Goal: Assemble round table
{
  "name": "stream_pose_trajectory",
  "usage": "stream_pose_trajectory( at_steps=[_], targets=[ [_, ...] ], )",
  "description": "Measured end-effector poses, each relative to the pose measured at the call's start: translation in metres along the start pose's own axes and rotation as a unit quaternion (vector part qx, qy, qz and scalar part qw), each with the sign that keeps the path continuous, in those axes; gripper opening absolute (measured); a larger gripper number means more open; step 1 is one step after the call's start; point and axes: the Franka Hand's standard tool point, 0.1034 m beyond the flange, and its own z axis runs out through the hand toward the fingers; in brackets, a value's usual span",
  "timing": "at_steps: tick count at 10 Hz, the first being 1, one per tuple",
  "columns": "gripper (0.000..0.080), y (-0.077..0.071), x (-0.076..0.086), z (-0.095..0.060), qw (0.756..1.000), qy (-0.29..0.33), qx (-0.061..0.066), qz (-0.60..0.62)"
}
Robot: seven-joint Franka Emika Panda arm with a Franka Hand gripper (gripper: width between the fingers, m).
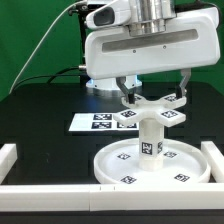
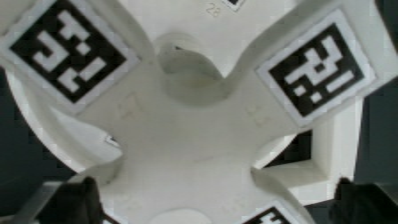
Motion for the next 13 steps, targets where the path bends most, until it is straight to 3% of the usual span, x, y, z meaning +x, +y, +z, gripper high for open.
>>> stream_pose_trajectory(
  at_steps=[3,7,10,12,13],
  targets=[
    [0.0649,-0.007,-0.004,-0.009,0.995,-0.035,-0.009,0.090],
    [0.0649,-0.005,-0.004,-0.006,0.995,-0.027,-0.005,0.094],
    [0.0649,0.007,-0.014,0.004,0.994,-0.076,-0.015,0.082],
    [0.0649,0.010,0.000,-0.003,0.993,-0.072,-0.013,0.090],
    [0.0649,0.009,-0.001,0.000,0.993,-0.068,-0.012,0.090]
  ],
)
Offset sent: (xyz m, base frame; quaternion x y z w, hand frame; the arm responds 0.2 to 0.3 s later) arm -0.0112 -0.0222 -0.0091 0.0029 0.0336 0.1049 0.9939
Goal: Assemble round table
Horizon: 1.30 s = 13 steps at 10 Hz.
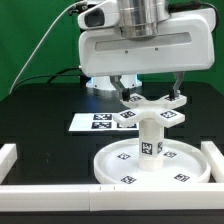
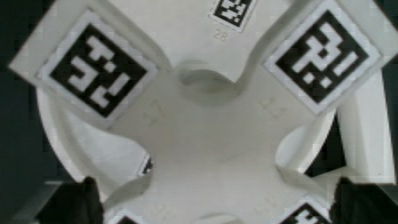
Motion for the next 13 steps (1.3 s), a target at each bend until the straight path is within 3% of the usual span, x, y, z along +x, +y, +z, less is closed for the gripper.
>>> stream_pose_trajectory(
  at_steps=[10,13],
  targets=[
    [0.0649,-0.005,0.012,-0.002,1.000,0.020,0.007,-0.002],
    [0.0649,0.012,0.000,0.002,1.000,-0.023,0.000,0.010]
  ],
)
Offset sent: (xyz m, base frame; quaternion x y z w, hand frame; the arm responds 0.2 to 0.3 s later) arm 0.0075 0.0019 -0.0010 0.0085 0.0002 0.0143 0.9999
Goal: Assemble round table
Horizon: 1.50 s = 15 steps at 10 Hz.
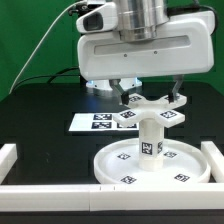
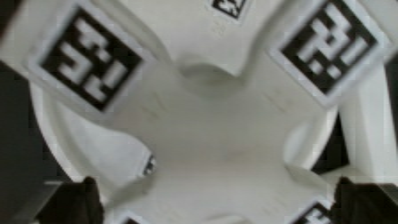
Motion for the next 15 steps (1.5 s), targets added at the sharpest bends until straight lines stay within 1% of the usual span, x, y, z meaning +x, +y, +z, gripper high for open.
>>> stream_pose_trajectory(
  at_steps=[1,2,4,7,9,14,15],
  targets=[
    [0.0649,0.004,-0.001,0.001,1.000,-0.004,0.000,0.004],
    [0.0649,0.002,-0.002,0.004,1.000,-0.006,0.000,0.005],
    [0.0649,-0.008,-0.001,0.002,1.000,-0.003,0.001,-0.002],
    [0.0649,-0.018,-0.005,0.008,1.000,-0.006,0.000,-0.012],
    [0.0649,-0.017,-0.007,0.013,1.000,-0.009,-0.001,-0.013],
    [0.0649,-0.016,-0.009,0.021,1.000,-0.014,-0.004,-0.018],
    [0.0649,-0.017,-0.007,0.021,1.000,-0.007,-0.003,-0.025]
  ],
)
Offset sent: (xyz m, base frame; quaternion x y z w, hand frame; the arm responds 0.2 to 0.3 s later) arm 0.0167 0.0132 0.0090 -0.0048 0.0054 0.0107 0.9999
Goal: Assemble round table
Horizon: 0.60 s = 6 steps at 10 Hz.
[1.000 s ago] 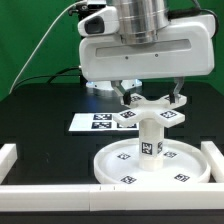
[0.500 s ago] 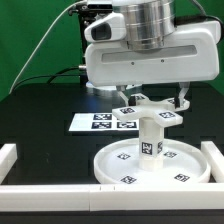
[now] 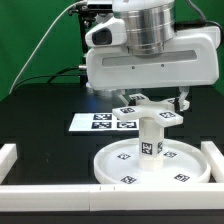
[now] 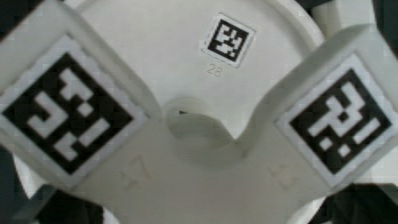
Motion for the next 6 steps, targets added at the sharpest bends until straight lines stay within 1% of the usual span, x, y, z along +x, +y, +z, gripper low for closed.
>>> stream_pose_trajectory(
  at_steps=[1,2,3,6],
  targets=[
    [0.0523,0.0000,-0.0002,0.0001,1.000,0.000,0.000,0.000],
    [0.0523,0.0021,0.0011,-0.0007,1.000,0.001,-0.001,0.001],
    [0.0446,0.0027,0.0013,-0.0005,1.000,0.001,-0.001,0.002],
    [0.0446,0.0028,0.0013,-0.0004,1.000,0.001,0.000,0.010]
  ],
)
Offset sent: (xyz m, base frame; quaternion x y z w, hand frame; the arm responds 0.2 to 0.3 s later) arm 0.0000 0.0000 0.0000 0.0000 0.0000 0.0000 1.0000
